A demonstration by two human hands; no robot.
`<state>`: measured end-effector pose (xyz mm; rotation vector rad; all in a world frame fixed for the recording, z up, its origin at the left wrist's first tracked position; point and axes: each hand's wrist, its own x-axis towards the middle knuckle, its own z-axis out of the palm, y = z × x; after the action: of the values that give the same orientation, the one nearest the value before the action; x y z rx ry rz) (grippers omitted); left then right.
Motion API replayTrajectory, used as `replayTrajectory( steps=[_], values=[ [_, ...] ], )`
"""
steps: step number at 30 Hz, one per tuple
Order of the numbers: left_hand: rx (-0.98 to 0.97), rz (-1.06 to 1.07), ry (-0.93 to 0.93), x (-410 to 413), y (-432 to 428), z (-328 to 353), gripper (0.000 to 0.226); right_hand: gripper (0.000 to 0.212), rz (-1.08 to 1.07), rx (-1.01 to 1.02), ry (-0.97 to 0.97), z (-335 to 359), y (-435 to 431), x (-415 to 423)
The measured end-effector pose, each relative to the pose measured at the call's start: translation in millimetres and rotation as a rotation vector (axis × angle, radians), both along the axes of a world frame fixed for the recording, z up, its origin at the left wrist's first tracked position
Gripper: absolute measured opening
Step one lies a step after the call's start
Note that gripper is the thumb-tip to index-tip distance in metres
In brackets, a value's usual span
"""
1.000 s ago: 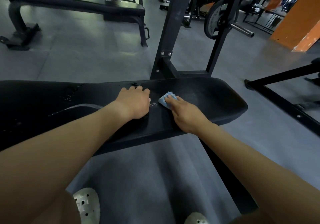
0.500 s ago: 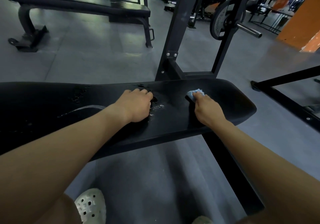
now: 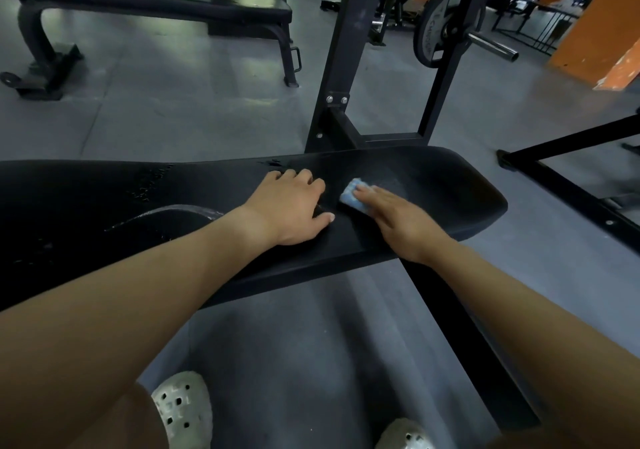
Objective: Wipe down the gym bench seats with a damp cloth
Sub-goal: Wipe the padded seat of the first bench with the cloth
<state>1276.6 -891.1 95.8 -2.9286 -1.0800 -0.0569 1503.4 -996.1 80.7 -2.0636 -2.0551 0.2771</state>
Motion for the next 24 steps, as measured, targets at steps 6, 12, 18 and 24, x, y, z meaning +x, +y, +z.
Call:
replayTrajectory(
  steps=[6, 12, 18, 24],
  values=[
    [0.001, -0.062, 0.016, 4.8, -10.1, -2.7, 0.068, 0.044, -0.363, 0.123, -0.018, -9.0, -9.3, 29.8],
    [-0.031, -0.065, -0.023, 8.1, -9.8, -4.5, 0.064, 0.049, -0.232, 0.122, 0.013, -13.9, -23.2, -18.1],
    [-0.058, -0.152, -0.066, 11.2, -11.0, -7.8, 0.053, 0.057, 0.055, 0.077, 0.007, -15.5, -39.4, -30.2],
    [-0.082, -0.178, -0.047, 12.7, -11.8, -10.0, 0.047, 0.055, -0.139, 0.092, -0.074, -6.5, -46.4, 11.3]
  ],
)
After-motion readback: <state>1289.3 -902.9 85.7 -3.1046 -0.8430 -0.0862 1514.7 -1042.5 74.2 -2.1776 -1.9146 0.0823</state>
